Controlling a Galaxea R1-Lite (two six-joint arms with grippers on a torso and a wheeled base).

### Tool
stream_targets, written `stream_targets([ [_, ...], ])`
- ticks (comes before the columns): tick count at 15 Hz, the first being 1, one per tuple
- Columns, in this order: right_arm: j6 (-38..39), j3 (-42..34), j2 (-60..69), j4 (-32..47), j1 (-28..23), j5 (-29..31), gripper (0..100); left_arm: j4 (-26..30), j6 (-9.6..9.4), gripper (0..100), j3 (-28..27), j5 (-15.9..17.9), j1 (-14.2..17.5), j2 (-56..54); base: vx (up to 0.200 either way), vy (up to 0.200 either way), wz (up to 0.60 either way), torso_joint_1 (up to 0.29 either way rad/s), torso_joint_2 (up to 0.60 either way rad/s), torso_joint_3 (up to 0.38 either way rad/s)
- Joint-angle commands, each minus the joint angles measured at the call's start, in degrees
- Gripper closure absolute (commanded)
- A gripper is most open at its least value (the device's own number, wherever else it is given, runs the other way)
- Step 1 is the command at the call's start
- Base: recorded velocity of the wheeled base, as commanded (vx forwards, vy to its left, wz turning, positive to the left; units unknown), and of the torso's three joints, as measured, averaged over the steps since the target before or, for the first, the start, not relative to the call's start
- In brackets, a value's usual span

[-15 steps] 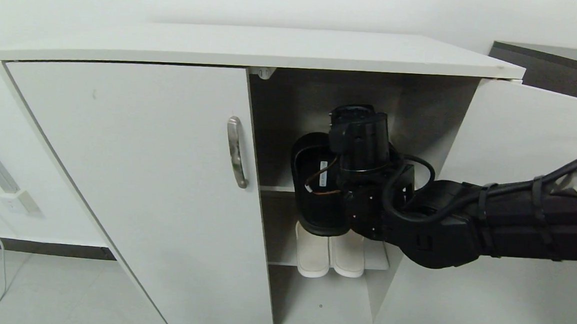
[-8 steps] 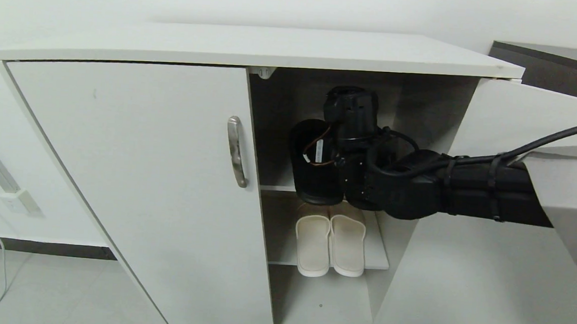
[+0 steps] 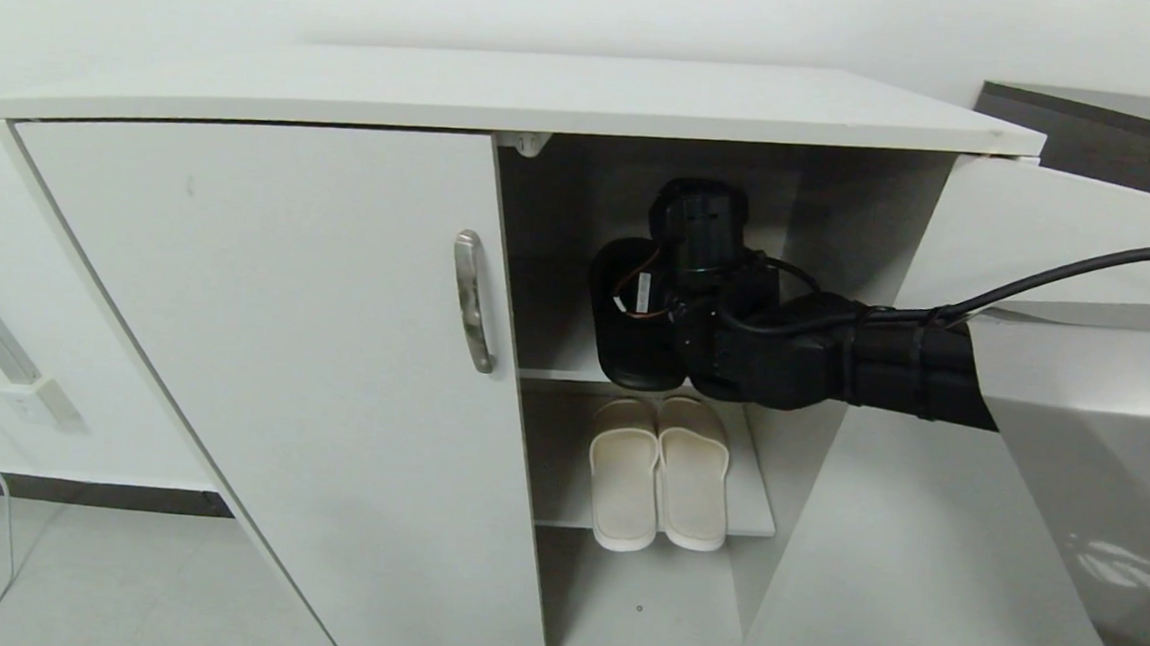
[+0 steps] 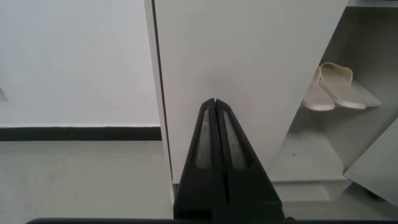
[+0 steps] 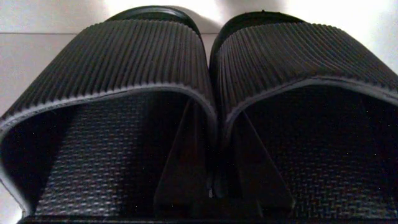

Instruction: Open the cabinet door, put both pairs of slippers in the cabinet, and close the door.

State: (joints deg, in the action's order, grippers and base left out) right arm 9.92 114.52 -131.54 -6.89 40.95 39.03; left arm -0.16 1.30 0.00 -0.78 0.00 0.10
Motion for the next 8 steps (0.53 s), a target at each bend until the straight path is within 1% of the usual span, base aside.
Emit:
stream_targets([
  [1,0.01,0.0,-0.48,-0.06,-0.08,-0.01,100,-0.02,0.01,100,0.0,-0.01,0.0,-0.01,0.0,0.0,0.0,0.0,0.0,0.0],
  [2,0.1,-0.08,-0.48,-0.06,-0.08,-0.01,100,-0.02,0.01,100,0.0,-0.01,0.0,-0.01,0.0,0.0,0.0,0.0,0.0,0.0],
  [3,0.18,-0.17,-0.39,-0.06,-0.08,-0.01,0,-0.02,0.01,100,0.0,-0.01,0.0,-0.01,0.0,0.0,0.0,0.0,0.0,0.0],
  [6,0.27,-1.93,0.58,-0.06,0.27,0.25,0,-0.02,0.01,100,0.0,-0.01,0.0,-0.01,0.0,0.0,0.0,0.0,0.0,0.0],
  [7,0.54,-3.25,1.63,-0.14,0.8,0.43,0,-0.02,0.01,100,0.0,-0.01,0.0,-0.01,0.0,0.0,0.0,0.0,0.0,0.0],
  [8,0.98,-6.15,3.48,-0.5,1.33,0.52,0,-0.02,0.01,100,0.0,-0.01,0.0,-0.01,0.0,0.0,0.0,0.0,0.0,0.0],
])
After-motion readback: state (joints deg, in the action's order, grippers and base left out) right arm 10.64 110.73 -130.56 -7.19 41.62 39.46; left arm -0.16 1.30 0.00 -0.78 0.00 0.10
